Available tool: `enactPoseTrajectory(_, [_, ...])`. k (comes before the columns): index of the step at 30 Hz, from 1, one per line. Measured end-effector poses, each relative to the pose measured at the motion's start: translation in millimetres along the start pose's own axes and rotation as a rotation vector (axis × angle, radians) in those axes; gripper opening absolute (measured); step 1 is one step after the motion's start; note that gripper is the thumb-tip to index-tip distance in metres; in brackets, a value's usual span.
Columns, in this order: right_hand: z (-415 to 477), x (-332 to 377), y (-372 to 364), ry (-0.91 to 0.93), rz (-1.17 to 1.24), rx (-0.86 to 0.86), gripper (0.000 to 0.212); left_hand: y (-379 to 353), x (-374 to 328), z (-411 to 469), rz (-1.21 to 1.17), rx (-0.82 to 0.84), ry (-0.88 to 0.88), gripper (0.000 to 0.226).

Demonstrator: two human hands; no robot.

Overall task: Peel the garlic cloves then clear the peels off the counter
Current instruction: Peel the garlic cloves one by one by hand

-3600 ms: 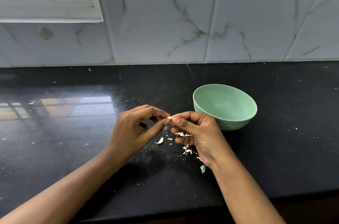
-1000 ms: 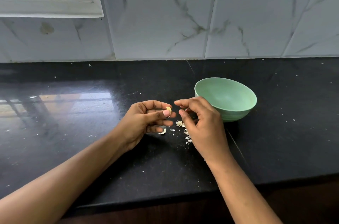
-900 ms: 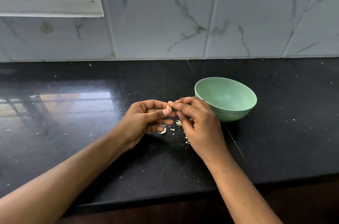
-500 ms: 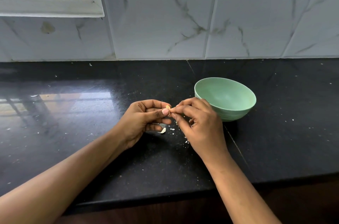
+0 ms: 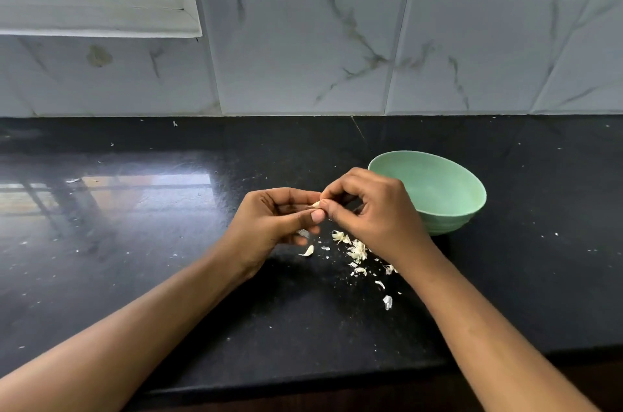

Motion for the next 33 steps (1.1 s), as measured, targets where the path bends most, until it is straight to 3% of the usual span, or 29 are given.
enactPoseTrajectory(8, [-11.2,-26.8,-4.2,-0.321,0.373,-0.076,0.007,6.9,-12.7,-2.8,0.152,-0.102,-0.193,0.015])
enactPoseTrajectory(21, [-16.7,-37.0,-20.3,-0.490,0.583,0.063,0.013,6.2,-16.2,-0.2,0.230,-0.034,-0.265,0.013])
enactPoseTrajectory(25, [-17.3,-37.3,-21.6,-0.462,0.523,0.069,0.015,6.8,-14.0,2.1,0.209,-0.014,-0.247,0.013])
enactPoseTrajectory(29, [-12.8,-24.0,-17.5,-0.240,0.231,0.018,0.010,9.2,-11.3,5.8,0.212,0.005,-0.223,0.018])
enactPoseTrajectory(33, [-12.2,-18.4,-20.7,-0.166,0.192,0.009,0.009,11.2,-9.2,9.1,0.170,0.015,-0.193,0.018])
Point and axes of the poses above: each hand's wrist, its own z-axis towards the middle knuckle, its own y-axis out of the back of the hand, x = y × z, the point moved 8 cm from there along z, towards the middle knuckle, and after that the axes turned 10 degrees about z, right-handed, at the moved point
